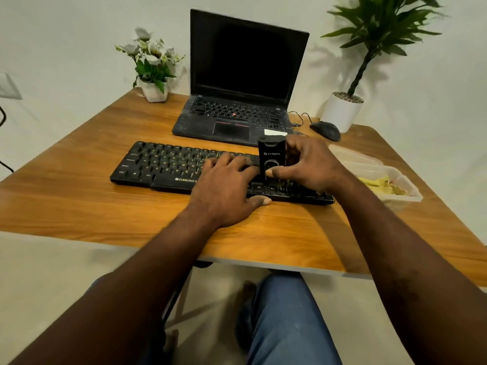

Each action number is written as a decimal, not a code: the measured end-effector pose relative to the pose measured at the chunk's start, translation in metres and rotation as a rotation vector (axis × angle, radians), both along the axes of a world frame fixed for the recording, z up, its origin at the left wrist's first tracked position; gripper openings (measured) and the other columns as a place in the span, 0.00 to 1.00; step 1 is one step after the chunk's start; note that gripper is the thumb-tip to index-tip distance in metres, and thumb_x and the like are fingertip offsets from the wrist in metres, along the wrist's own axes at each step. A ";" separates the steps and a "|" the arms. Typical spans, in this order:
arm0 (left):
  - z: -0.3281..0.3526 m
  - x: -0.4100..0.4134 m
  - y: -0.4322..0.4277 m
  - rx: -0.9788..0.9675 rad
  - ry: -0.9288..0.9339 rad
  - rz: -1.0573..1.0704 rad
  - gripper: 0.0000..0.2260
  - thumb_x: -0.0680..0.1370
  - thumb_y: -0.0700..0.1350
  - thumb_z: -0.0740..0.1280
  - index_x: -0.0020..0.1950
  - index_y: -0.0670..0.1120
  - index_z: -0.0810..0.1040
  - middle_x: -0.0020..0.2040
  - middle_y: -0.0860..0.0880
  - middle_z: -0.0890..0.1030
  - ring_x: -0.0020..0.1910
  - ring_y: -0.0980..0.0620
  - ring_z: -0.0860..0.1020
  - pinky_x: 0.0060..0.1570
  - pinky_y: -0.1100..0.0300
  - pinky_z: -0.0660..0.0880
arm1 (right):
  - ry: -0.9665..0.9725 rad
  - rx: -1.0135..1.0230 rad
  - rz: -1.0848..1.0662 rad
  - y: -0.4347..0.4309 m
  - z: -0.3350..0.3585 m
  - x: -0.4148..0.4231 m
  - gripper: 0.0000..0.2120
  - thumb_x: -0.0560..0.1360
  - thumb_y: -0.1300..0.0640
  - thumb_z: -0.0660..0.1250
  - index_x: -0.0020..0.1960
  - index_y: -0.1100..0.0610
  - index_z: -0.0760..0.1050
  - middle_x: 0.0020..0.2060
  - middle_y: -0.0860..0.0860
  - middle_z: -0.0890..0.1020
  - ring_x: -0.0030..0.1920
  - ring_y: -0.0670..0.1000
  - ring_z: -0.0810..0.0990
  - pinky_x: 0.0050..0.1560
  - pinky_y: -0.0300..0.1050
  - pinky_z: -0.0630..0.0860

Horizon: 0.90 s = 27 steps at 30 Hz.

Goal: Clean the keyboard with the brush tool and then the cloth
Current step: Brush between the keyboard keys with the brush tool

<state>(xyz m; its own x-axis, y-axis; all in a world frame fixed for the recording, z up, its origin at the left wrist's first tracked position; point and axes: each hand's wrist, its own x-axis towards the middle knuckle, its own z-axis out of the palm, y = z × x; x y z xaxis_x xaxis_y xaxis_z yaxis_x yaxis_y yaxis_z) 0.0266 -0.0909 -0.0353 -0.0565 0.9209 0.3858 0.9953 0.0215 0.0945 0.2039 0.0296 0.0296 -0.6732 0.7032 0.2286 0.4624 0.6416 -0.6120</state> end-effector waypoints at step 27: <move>-0.006 -0.001 0.004 0.031 -0.012 0.003 0.34 0.75 0.75 0.60 0.75 0.58 0.70 0.72 0.53 0.73 0.72 0.48 0.66 0.69 0.43 0.63 | 0.071 0.099 -0.061 -0.032 -0.019 0.017 0.28 0.69 0.46 0.80 0.67 0.49 0.77 0.55 0.45 0.85 0.55 0.45 0.84 0.55 0.52 0.84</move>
<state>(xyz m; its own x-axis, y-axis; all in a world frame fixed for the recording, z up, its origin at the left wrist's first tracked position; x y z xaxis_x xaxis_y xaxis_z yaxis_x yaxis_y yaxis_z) 0.0253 -0.0866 -0.0413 -0.0641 0.9085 0.4130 0.9940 0.0212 0.1075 0.2210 -0.0022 0.0108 -0.6094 0.7141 0.3445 0.4607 0.6726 -0.5792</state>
